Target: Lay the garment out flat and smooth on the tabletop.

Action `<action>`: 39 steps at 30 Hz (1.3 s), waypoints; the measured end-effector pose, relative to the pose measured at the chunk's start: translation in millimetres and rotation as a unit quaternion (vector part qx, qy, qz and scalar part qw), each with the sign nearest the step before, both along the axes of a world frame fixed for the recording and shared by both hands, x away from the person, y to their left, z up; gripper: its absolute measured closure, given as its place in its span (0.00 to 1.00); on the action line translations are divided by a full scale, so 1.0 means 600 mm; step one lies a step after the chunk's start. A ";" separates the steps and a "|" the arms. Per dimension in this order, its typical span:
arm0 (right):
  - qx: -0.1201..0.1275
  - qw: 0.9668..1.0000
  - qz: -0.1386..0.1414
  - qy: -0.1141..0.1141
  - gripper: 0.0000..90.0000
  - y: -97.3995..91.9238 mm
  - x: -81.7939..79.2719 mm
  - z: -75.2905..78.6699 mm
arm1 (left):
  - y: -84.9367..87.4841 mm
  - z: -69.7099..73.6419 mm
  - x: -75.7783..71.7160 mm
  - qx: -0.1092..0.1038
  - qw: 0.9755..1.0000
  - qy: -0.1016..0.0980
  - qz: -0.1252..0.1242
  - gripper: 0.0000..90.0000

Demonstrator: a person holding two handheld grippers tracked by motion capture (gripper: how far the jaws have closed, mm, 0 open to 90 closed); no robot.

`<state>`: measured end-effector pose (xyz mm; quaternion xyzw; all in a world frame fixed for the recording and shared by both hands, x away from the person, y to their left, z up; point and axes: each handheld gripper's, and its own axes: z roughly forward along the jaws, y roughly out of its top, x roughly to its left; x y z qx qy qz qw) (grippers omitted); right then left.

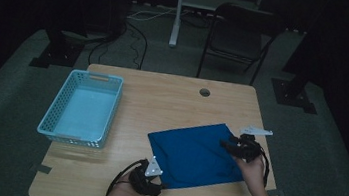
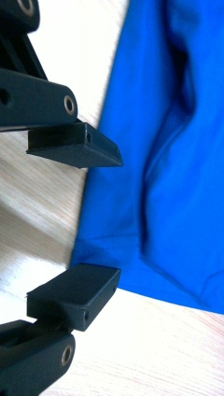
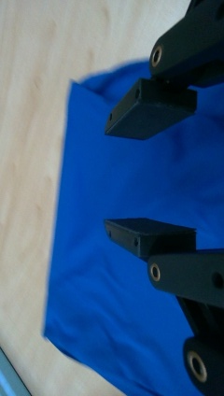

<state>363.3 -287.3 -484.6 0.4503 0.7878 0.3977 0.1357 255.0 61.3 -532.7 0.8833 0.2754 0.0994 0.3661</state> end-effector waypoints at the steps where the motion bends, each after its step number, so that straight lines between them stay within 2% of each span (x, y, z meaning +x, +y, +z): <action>1: 0.003 1.000 0.005 0.000 0.53 -0.002 -0.012 -0.003 | -0.003 0.004 0.000 -0.005 1.000 -0.004 -0.004 0.45; 4: 0.034 0.999 0.030 0.012 0.48 -0.011 -0.050 -0.010 | -0.018 0.014 0.001 -0.011 1.000 -0.013 -0.017 0.45; 5: 0.039 0.998 0.044 0.017 0.47 -0.010 -0.062 -0.012 | -0.024 0.016 0.001 -0.012 1.000 -0.015 -0.020 0.45; 6: 0.033 0.998 0.055 0.019 0.44 -0.009 -0.073 -0.014 | -0.030 0.017 0.003 -0.011 1.000 -0.016 -0.024 0.45; 9: -0.001 0.996 0.083 0.020 0.39 -0.006 -0.099 -0.021 | -0.048 0.017 0.010 -0.002 0.999 -0.019 -0.032 0.45; 11: -0.030 0.996 0.085 0.019 0.36 -0.007 -0.107 -0.027 | -0.057 0.016 0.018 0.003 0.999 -0.019 -0.031 0.45; 13: -0.049 0.994 0.097 0.028 0.35 -0.010 -0.109 -0.037 | -0.068 0.015 0.028 0.014 0.999 -0.020 -0.037 0.45; 15: -0.081 0.990 0.105 0.040 0.35 -0.010 -0.108 -0.052 | -0.079 0.013 0.035 0.027 0.998 -0.018 -0.047 0.45; 16: -0.101 0.988 0.105 0.041 0.38 -0.009 -0.106 -0.058 | -0.084 0.012 0.038 0.038 0.998 -0.020 -0.052 0.45; 19: -0.155 0.983 0.095 0.031 0.72 -0.006 -0.100 -0.066 | -0.094 0.007 0.047 0.052 0.997 -0.012 -0.054 0.46; 20: -0.158 0.983 0.089 0.028 0.81 -0.006 -0.096 -0.063 | -0.096 0.007 0.049 0.055 0.997 -0.012 -0.056 0.46; 21: -0.150 0.985 0.088 0.026 0.86 -0.007 -0.091 -0.059 | -0.098 0.007 0.049 0.055 0.997 -0.012 -0.056 0.46; 23: -0.134 0.988 0.077 0.017 0.90 -0.008 -0.080 -0.047 | -0.102 0.006 0.049 0.058 0.996 -0.013 -0.063 0.46; 25: -0.130 0.989 0.071 0.007 0.90 -0.005 -0.069 -0.036 | -0.105 0.003 0.050 0.064 0.996 -0.014 -0.064 0.50; 26: -0.129 0.989 0.068 0.002 0.90 -0.002 -0.064 -0.031 | -0.106 0.003 0.053 0.058 0.996 -0.008 -0.060 0.52; 28: -0.125 0.990 0.066 -0.003 0.90 0.003 -0.054 -0.021 | -0.104 0.005 0.058 0.062 0.997 -0.018 -0.038 0.67; 31: -0.117 0.991 0.062 -0.010 0.90 0.011 -0.041 -0.008 | -0.096 0.008 0.070 0.056 0.998 -0.020 -0.014 0.87; 32: -0.115 0.991 0.062 -0.012 0.90 0.012 -0.038 -0.005 | -0.093 0.011 0.075 0.052 0.998 -0.019 -0.006 0.91; 35: -0.109 0.992 0.062 -0.016 0.90 0.020 -0.021 0.007 | -0.079 0.022 0.089 0.034 0.999 -0.015 0.016 0.95; 36: -0.112 0.992 0.063 -0.016 0.90 0.025 -0.010 0.011 | -0.074 0.027 0.094 0.029 0.999 -0.019 0.025 0.95; 39: -0.111 0.992 0.063 -0.011 0.90 0.034 0.020 0.020 | -0.059 0.041 0.110 0.016 0.997 -0.027 0.064 0.95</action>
